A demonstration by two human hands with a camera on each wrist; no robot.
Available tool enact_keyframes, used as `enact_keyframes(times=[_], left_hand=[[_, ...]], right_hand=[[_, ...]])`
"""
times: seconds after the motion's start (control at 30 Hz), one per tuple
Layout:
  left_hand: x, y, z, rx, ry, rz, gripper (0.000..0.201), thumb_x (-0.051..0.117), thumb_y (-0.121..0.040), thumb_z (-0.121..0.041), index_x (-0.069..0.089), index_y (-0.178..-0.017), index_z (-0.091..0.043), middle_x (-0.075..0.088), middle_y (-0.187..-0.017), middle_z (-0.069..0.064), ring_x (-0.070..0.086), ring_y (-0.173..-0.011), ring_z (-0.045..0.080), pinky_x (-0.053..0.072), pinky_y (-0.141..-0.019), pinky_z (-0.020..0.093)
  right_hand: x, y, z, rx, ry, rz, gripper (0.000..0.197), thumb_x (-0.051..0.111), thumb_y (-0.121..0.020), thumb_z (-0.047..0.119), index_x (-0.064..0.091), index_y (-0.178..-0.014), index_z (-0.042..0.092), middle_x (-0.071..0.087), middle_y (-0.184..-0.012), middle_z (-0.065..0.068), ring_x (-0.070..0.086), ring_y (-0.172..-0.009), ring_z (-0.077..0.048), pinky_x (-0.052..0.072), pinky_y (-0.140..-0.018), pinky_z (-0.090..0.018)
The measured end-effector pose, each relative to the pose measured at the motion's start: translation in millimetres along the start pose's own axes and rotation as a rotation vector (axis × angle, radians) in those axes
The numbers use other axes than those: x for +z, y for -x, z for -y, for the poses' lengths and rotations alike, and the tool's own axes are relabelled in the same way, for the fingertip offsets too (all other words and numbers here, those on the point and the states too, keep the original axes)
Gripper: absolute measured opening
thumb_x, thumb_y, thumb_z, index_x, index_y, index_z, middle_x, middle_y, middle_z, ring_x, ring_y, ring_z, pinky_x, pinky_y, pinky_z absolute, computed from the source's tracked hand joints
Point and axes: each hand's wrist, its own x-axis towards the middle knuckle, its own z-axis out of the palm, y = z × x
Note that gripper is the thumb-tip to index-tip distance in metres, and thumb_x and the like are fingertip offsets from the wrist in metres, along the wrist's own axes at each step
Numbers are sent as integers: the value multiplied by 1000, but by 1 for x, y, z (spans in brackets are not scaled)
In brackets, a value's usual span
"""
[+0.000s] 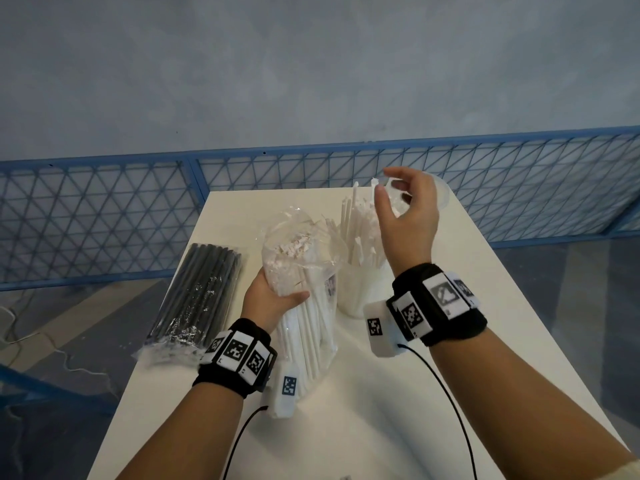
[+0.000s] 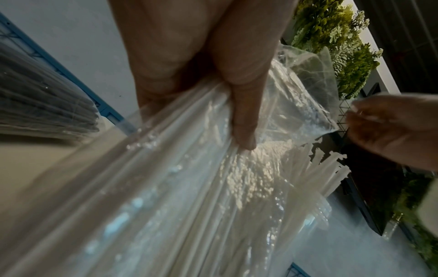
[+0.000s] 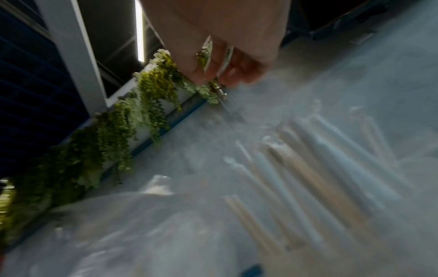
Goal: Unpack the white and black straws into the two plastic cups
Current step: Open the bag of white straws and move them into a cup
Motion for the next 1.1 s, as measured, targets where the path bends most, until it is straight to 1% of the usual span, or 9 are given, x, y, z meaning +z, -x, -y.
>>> enact_keyframes(times=[0.07, 0.13, 0.2, 0.27, 0.37, 0.5, 0.6, 0.87, 1.1], left_hand=[[0, 0, 2, 0, 9, 0, 66, 86, -59, -10, 54, -118, -10, 64, -112, 7, 58, -108, 24, 48, -93, 39], [0, 1, 3, 11, 12, 0, 70, 87, -55, -14, 55, -118, -9, 66, -110, 8, 60, -107, 24, 49, -94, 43], [0, 3, 2, 28, 3, -2, 72, 87, -54, -19, 56, -117, -9, 66, -110, 6, 60, -106, 23, 50, -93, 43], [0, 6, 2, 43, -1, 6, 75, 84, -50, -28, 56, -118, -11, 66, -111, 4, 60, -107, 21, 50, -92, 40], [-1, 12, 1, 42, 15, 37, 68, 85, -56, -20, 56, -116, -10, 66, -111, 4, 60, -107, 21, 50, -91, 37], [-6, 16, 2, 26, 58, 119, 71, 86, -55, -20, 55, -119, -12, 67, -113, 5, 61, -109, 21, 50, -95, 41], [-11, 17, 2, 33, 96, 137, 74, 82, -54, -19, 53, -122, -12, 66, -115, 6, 61, -110, 20, 50, -96, 43], [-13, 20, -5, 95, 145, 294, 69, 78, -59, -7, 53, -122, -18, 66, -116, 2, 63, -108, 12, 52, -82, 23], [-10, 19, -8, 111, 93, 324, 81, 81, -51, -29, 51, -126, -19, 65, -118, 1, 61, -111, 15, 51, -92, 34]], right_hand=[[0, 18, 15, 11, -144, 72, 11, 58, -87, 8, 59, -93, 18, 61, -85, 5, 58, -75, -9, 47, -70, -12], [6, 37, 18, 93, -87, 333, 10, 57, -89, 10, 62, -93, 18, 64, -82, 7, 59, -71, -6, 46, -68, -10], [13, 52, 8, 102, 166, 590, 16, 54, -92, 19, 64, -103, 13, 67, -96, 1, 58, -78, -7, 44, -71, -11], [17, 60, 0, 86, 371, 717, 28, 47, -96, 26, 61, -114, 10, 66, -111, -6, 60, -94, -16, 47, -81, -25], [20, 59, -3, 98, 481, 752, 34, 40, -98, 29, 58, -119, 8, 65, -113, -11, 61, -99, -26, 47, -86, -37], [24, 57, -7, 105, 414, 871, 35, 58, -90, 25, 57, -122, 12, 60, -120, -7, 60, -103, -19, 38, -80, -19], [24, 58, -7, 91, 317, 825, 45, 69, -82, 21, 57, -124, 11, 56, -116, -7, 58, -103, -17, 36, -83, -14], [19, 43, -13, 310, 11, 1154, 38, 70, -80, 13, 60, -117, 9, 64, -119, -2, 59, -109, -14, 47, -96, -28], [31, 54, -21, 231, 189, 1035, 47, 79, -67, 25, 63, -109, 13, 61, -110, -9, 62, -97, -24, 52, -87, -37]])
